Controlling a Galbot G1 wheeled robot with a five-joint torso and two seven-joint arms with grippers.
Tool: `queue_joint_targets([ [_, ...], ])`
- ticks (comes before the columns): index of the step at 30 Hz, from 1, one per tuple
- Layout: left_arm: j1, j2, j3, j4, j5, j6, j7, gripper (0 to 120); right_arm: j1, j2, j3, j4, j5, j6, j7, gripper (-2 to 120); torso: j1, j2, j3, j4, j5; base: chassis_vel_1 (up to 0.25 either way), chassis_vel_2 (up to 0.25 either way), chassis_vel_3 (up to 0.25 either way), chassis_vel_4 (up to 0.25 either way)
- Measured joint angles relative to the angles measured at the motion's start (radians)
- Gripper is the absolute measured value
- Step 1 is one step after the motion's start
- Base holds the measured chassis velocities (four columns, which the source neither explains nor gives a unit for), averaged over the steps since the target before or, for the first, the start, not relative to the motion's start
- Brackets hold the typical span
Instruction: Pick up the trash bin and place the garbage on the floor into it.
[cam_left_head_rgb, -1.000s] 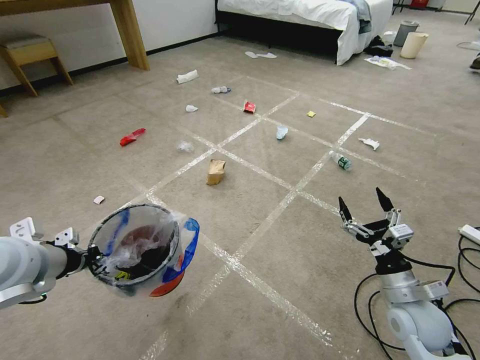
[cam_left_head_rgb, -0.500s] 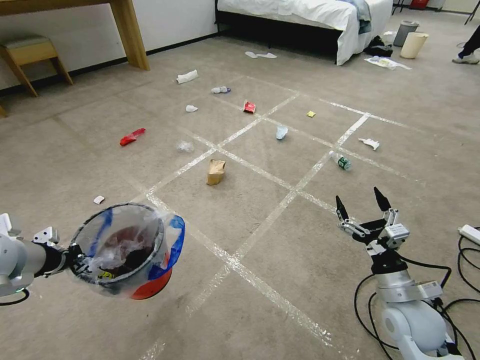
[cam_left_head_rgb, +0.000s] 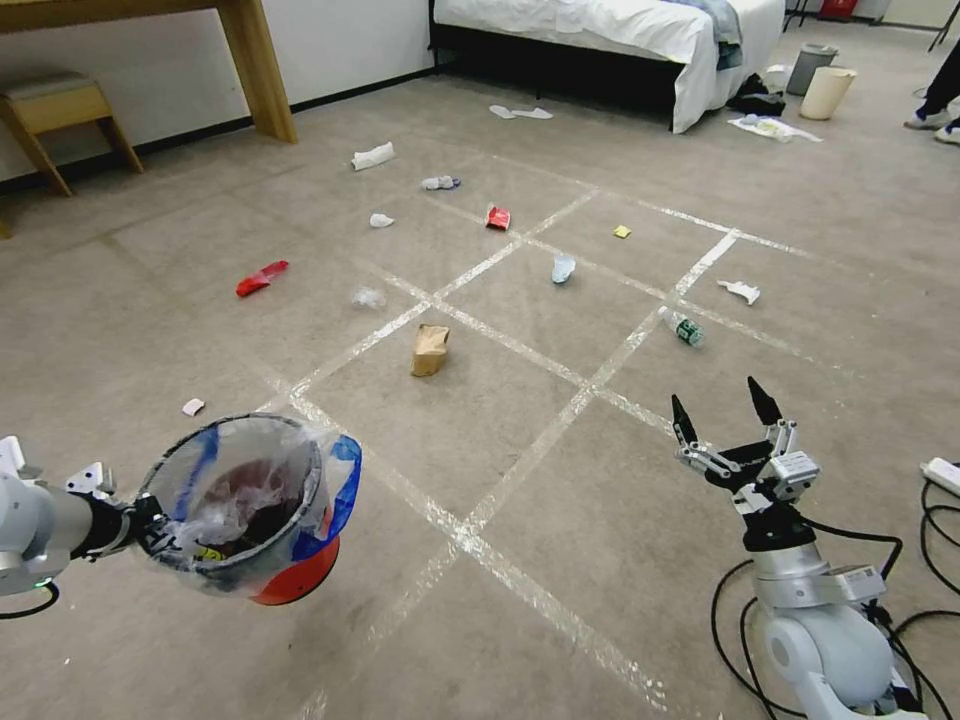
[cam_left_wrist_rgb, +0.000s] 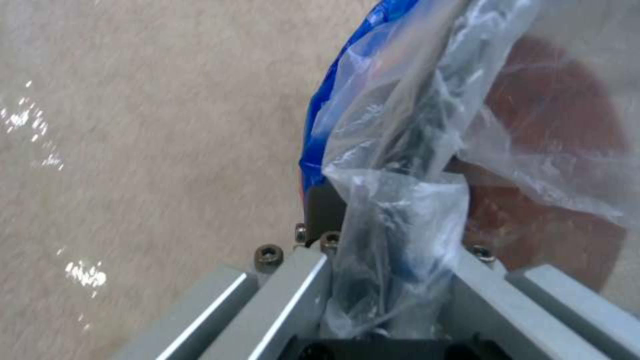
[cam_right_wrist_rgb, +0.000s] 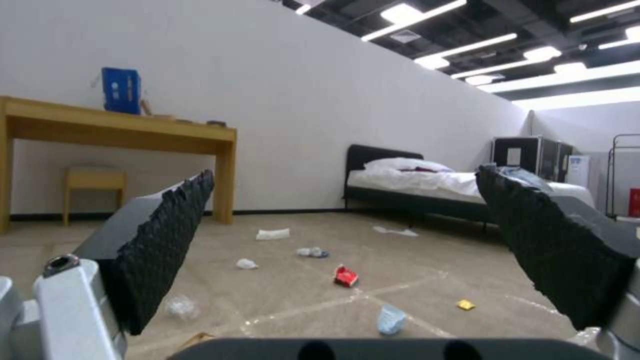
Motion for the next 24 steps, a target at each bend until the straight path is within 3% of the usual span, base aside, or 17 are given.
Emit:
queue_joint_targets([
  [11, -0.035, -0.003, 0.035, 0.012, 0.011, 0.000, 0.003, 0, 0.005, -0.003, 0.001, -0.013, 0.001, 0.006, -0.006, 100, 0.000, 0.000, 0.000, -0.0001, -0.0004, -0.216, 0.216, 0.220, -0.226],
  [24, -0.053, -0.003, 0.044, 0.027, 0.015, -0.002, 0.004, 0, 0.014, -0.014, -0.002, -0.030, 0.002, 0.010, -0.009, 100, 0.000, 0.000, 0.000, -0.0001, 0.0002, -0.293, 0.298, 0.291, -0.291],
])
